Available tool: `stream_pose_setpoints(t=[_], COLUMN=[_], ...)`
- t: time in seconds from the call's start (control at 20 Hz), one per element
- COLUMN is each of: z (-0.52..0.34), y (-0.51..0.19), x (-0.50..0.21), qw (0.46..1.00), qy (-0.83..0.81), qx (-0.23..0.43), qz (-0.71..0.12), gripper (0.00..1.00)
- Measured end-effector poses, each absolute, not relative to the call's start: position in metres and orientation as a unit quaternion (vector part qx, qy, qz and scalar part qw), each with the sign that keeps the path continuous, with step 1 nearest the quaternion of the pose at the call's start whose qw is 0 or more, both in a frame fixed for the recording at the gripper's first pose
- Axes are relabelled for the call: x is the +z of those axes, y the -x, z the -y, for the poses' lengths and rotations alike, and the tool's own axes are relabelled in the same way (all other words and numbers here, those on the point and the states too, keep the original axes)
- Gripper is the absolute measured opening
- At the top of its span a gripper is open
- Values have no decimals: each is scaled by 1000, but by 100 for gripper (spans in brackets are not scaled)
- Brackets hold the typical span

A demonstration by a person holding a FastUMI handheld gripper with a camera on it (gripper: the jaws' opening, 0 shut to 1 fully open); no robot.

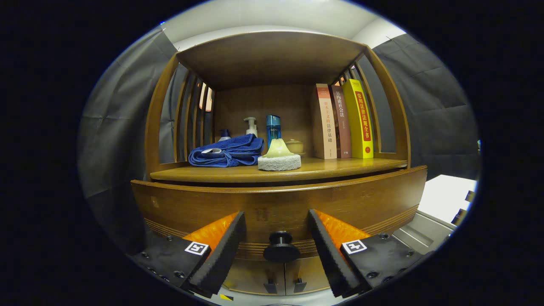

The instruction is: Pull open the drawer, take out the items inside it, and place them on the countertop above the cabinet.

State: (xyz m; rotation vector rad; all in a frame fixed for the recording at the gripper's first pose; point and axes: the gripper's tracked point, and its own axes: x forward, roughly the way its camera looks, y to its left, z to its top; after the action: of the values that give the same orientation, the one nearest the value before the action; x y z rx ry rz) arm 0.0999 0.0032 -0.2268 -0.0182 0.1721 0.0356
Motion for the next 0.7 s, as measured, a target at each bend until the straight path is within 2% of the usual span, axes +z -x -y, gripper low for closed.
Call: stream_pose_setpoints(t=[0.4, 0.7], z=[-6, -7], y=[-130, -105], x=[-234, -168], qw=[996, 999], qy=[21, 7], qx=[17, 0], qz=[-87, -39], gripper=[98, 98])
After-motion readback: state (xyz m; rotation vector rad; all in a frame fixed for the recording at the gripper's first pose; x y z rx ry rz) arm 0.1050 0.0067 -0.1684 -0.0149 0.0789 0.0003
